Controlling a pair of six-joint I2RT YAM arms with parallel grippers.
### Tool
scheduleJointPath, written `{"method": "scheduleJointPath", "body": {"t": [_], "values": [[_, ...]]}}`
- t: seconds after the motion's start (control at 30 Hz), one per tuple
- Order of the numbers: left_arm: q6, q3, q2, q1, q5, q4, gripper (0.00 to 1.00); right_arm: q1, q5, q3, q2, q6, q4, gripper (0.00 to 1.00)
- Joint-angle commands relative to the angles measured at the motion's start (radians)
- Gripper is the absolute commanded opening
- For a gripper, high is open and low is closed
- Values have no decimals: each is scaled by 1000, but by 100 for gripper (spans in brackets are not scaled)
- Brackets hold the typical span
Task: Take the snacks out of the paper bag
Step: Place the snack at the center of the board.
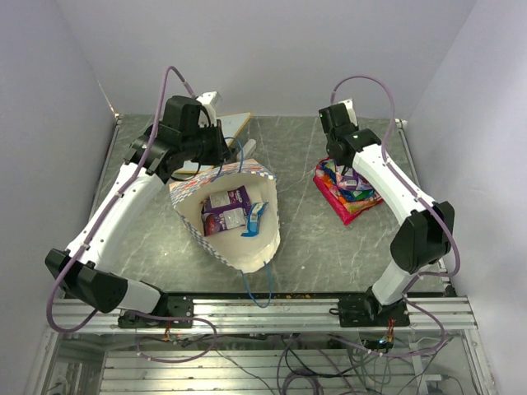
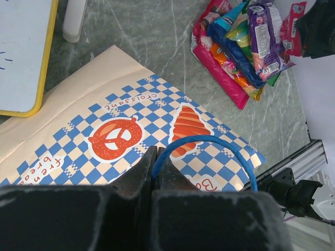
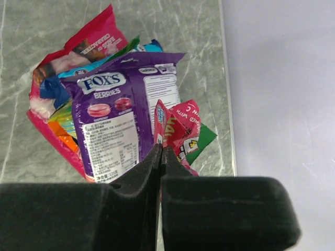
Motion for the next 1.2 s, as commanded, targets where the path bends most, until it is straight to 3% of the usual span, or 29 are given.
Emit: {"method": "scheduleJointPath", "body": {"t": [0.0, 0.2, 0.3, 0.43, 0.5, 0.77, 0.97, 1.13, 1.17], "values": [[8, 9, 7, 12, 41, 35, 7, -4, -43, -22, 4, 53, -10, 0], [-21, 3, 8, 18, 72, 46, 7, -4, -98, -25, 14, 111, -5, 0], [-49, -8, 4, 19, 106, 62, 7, -5, -125, -2, 5, 120, -32, 19], [-109, -55, -14, 19, 175, 112, 7, -5, -205, -43, -58, 106, -27, 54], [-147, -80, -23, 19, 219, 139, 7, -4, -237, -68, -95, 110, -29, 61], [-314, -171, -73, 19, 282, 204, 7, -2, -446, -153, -259, 134, -37, 69], [-495, -301, -158, 18, 351, 351, 7, 9, -630, -376, -434, 241, 13, 72], [-581, -371, -200, 0, 379, 407, 7, 86, -747, -502, -547, 315, 62, 72], [-584, -377, -204, -7, 379, 405, 7, 147, -749, -509, -570, 328, 75, 72]]}}
